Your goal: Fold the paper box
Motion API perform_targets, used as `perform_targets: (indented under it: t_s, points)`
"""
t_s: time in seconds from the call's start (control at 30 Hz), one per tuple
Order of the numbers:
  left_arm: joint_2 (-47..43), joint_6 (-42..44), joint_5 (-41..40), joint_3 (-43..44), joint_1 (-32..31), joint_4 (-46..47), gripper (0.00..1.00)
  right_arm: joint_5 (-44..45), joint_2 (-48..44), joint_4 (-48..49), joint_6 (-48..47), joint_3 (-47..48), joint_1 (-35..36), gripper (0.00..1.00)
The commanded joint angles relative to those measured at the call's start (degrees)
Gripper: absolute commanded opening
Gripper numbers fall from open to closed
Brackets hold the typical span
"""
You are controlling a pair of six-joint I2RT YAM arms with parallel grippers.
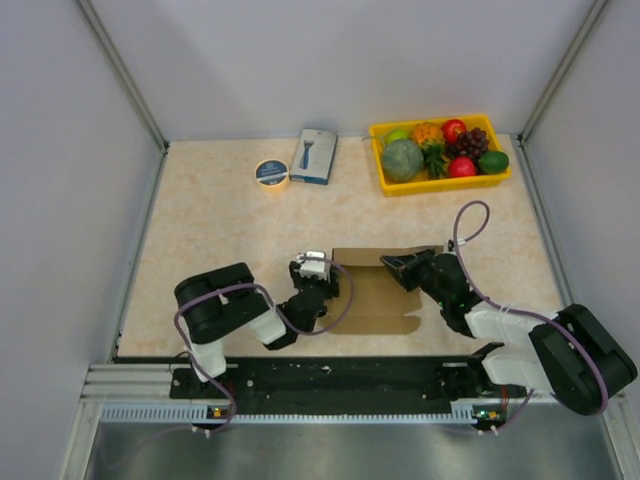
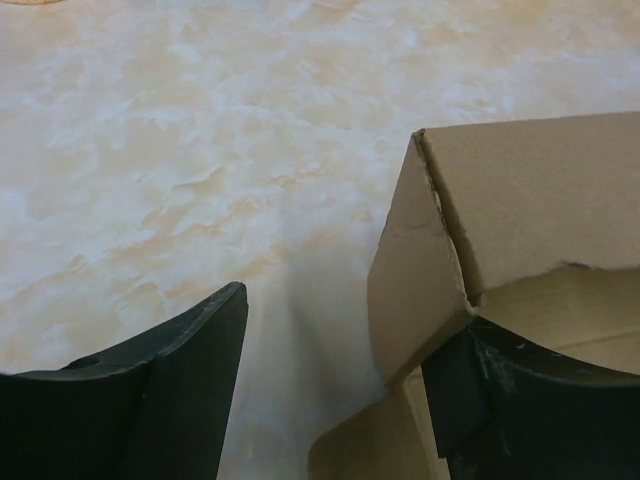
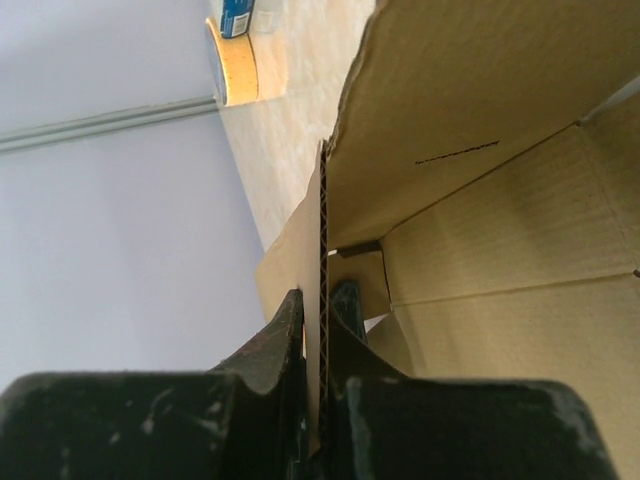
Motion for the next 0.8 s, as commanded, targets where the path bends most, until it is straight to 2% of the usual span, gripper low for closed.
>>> perform_targets:
  t_s: [0.0,0.03,0.23,0.27,0.33,0.43,0.53,0.67,0.77]
  points:
    - [-6.8,-1.0,5.9,-8.5,-0.2,8.4,0.73,2.2,1.1,-8.2,-2.3,0.4,-0.2,0.00]
    - [-7.7,-0.7,9.7,-9.8,-0.2,9.4,0.73,2.1,1.1,-8.3,-2.3,0.4,-0.2,0.00]
    - [-16.9,-0.7,17.9,-14.9,-0.2,5.9,0.72,2.4,0.1,-9.0,-2.2,0.3,-0.1,0.00]
    - [-18.4,-0.4,18.1,-14.1,-0.2,3.9,0.72,2.3,0.1,-8.9,-2.3,0.3,-0.2,0.00]
    - [-19.0,-2.3,15.5,-10.5,-0.2,-6.0,0.72,2.0,0.2,-8.6,-2.2,0.3,-0.2,0.01]
    - [-15.7,-1.3,13.8,-8.9,-0.2,-2.2,0.72,1.8,0.4,-8.2,-2.1,0.4,-0.2,0.01]
    - [-11.2,0.1,11.0,-4.9,-0.1,-3.5,0.71,1.6,0.2,-8.2,-2.1,0.4,-0.1,0.01]
    - [-6.0,5.7,7.6,-1.8,0.3,1.4,0.63,1.1,0.2,-8.1,-2.3,0.8,-0.1,0.01]
    - [-2.2,8.6,4.9,2.6,0.7,0.6,0.54,1.0,0.5,-7.9,-2.0,0.6,-0.1,0.01]
